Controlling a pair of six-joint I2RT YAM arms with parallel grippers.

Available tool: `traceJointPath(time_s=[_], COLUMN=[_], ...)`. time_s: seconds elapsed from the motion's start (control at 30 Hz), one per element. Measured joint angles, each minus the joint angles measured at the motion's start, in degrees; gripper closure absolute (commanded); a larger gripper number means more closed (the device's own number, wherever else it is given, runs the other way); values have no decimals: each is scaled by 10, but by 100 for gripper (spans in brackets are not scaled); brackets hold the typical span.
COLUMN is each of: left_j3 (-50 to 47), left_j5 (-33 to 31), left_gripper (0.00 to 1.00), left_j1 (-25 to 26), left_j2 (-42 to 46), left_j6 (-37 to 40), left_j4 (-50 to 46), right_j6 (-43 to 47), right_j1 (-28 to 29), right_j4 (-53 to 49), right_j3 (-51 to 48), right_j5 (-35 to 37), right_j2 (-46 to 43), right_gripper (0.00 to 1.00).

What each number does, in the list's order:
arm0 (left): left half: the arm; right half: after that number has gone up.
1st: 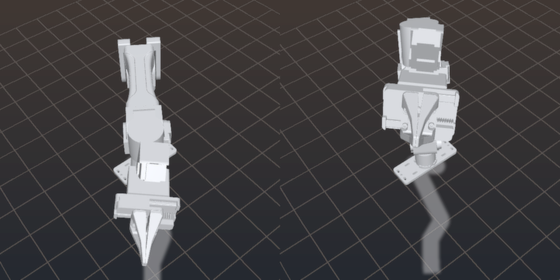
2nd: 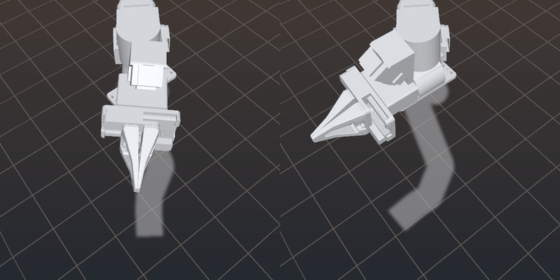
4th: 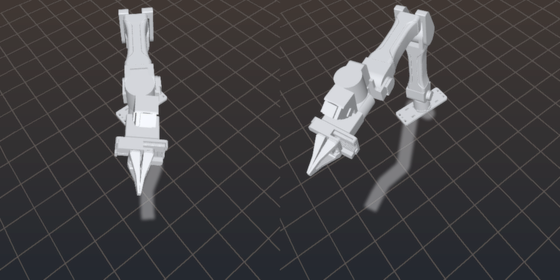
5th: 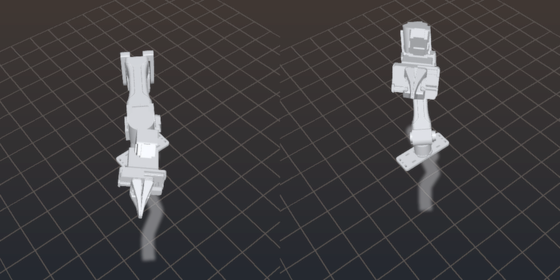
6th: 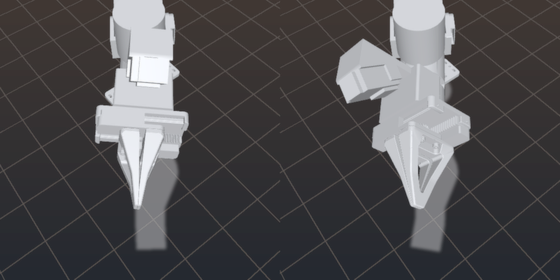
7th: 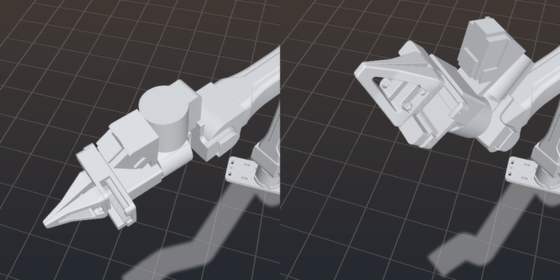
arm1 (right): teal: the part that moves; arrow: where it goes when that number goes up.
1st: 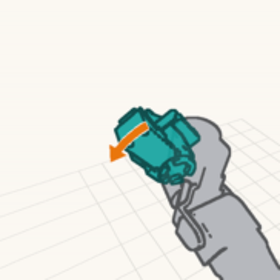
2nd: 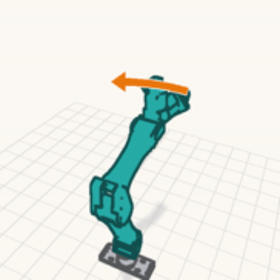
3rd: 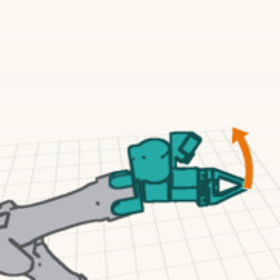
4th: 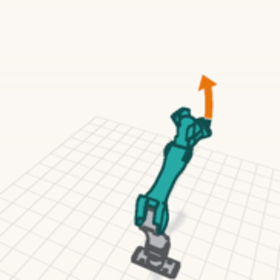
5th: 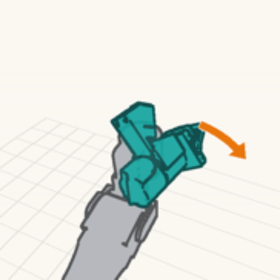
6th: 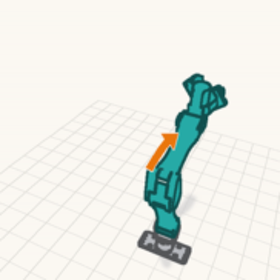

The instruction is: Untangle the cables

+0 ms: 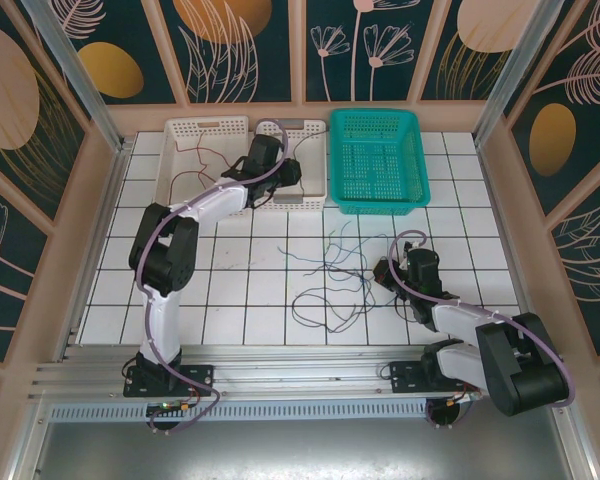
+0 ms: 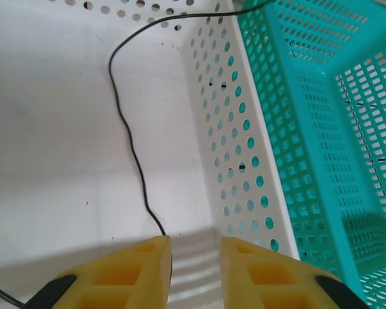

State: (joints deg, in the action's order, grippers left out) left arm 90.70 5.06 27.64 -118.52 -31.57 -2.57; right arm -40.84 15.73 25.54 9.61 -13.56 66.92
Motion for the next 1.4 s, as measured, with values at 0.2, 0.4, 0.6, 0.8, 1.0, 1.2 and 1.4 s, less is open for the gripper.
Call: traceJointPath(time_s=[0.2,0.4,0.6,0.8,1.0,1.2,1.4], left_j3=[4,81,204,206,35,-117,-245], left_j5=[0,11,22,22,37,43,84], left_gripper=[53,38,35,31,26,26,26], left_j1=[0,0,0,0,1,31,101], left_j2=[19,5,-60,-95,-20,95,182], left_j6=[-2,-4,-2,-4,-18,-33,-70], left_j4=[-8,-33,-62,-97,-72,-34,64], right_j6=[0,0,0,0,13,17,34], right_j1=[0,0,1,1,3,5,6], right_j4=[0,0,0,2,13,3,-37], right_j3=[0,0,0,0,0,9,66], right_j5=[0,0,0,-3,-28,-51,-90], right_j2=[0,0,0,4,-36,-118,-152], right_gripper=[100,100,100,100,100,100,100])
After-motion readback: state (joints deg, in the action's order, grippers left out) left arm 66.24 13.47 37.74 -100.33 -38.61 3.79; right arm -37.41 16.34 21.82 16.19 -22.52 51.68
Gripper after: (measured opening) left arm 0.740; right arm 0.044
